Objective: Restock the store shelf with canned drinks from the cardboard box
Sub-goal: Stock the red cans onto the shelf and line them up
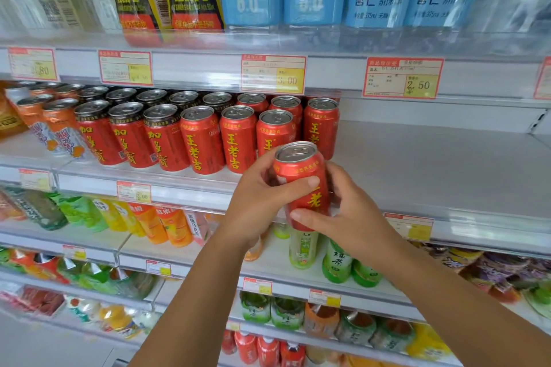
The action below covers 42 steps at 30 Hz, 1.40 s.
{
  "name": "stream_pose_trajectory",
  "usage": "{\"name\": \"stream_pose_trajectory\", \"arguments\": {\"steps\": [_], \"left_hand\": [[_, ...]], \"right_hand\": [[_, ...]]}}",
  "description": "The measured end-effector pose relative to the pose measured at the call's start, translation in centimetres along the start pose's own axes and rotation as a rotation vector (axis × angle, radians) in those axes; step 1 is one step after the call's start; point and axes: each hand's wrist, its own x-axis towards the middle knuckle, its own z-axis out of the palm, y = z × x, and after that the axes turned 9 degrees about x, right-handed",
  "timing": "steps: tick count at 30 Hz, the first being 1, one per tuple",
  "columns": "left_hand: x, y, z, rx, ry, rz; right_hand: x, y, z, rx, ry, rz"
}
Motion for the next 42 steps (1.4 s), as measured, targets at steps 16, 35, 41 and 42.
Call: {"name": "stream_pose_trajectory", "arguments": {"steps": [16, 35, 41, 42], "left_hand": [[1.0, -8.5, -3.9, 1.067, 0.297, 0.385], [1.2, -9.2, -3.9, 1.033, 0.338, 0.455], [0.4, -7.9, -3.0, 1.077, 0.366, 0.413], [-0.2, -7.2, -2.2, 1.067, 0.415, 0.421]], "right_hand": [[5.7, 1.2, -0.8, 0.048, 0.333, -0.039], [6.7, 1.3, -1.6, -0.222, 0.275, 0.055], [4.1, 1.2, -3.1, -0.161, 0.353, 0.009], [2.9, 1.0, -3.8, -0.133, 0.411, -0.037]]}}
